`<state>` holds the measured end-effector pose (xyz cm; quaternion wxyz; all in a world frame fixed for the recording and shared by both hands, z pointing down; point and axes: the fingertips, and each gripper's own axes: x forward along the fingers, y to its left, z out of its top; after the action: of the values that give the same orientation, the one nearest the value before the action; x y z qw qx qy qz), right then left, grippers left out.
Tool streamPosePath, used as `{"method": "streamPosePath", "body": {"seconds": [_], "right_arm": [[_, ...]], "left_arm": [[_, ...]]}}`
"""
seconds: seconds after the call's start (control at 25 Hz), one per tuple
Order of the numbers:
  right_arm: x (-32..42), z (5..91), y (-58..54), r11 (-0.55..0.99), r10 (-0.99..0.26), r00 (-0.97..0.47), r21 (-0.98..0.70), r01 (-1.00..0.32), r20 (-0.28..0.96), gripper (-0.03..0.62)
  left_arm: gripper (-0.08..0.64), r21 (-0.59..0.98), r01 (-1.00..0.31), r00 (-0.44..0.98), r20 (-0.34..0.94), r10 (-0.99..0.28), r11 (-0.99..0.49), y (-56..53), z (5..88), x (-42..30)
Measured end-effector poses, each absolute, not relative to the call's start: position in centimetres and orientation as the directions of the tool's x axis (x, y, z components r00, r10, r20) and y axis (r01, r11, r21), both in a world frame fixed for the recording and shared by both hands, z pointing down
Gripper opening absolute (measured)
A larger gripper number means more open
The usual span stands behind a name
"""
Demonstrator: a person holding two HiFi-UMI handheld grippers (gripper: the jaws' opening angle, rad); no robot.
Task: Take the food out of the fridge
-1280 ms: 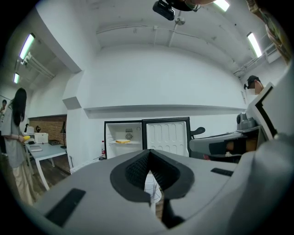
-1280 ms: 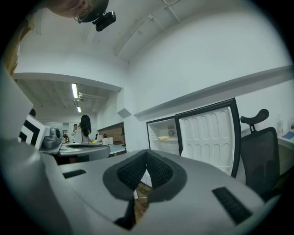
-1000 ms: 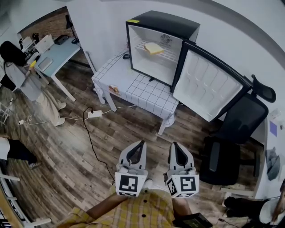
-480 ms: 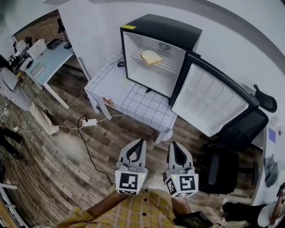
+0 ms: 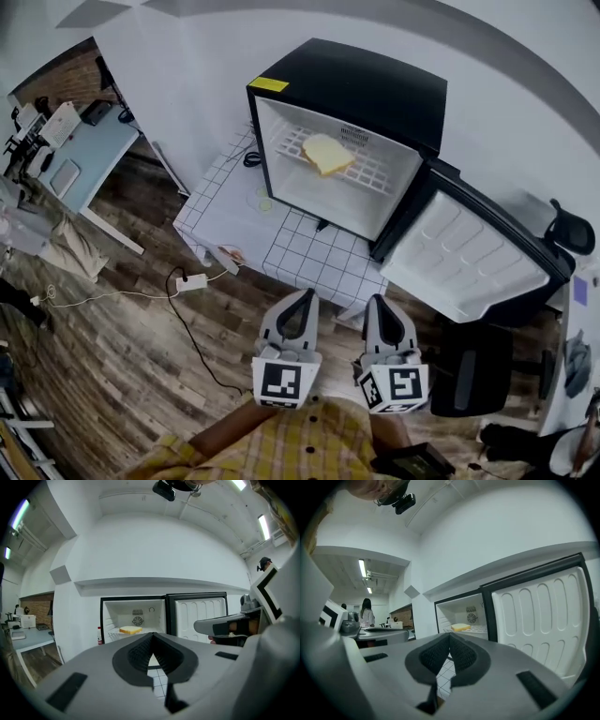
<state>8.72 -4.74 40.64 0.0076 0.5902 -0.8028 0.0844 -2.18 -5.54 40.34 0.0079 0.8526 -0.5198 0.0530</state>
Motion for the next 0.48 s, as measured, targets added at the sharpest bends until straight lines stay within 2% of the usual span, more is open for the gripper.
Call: {"method": "streamPosePath", "body": {"seconds": [0.48], "right_arm": [[5.4, 40.0, -13.9, 0.203, -0.967, -0.218, -0.118, -0.972, 0.135, 0.006]], "left_arm": [[0.006, 0.000, -0.840, 0.538, 0.121, -0.834, -0.542, -16.2, 40.0, -5.2]]}}
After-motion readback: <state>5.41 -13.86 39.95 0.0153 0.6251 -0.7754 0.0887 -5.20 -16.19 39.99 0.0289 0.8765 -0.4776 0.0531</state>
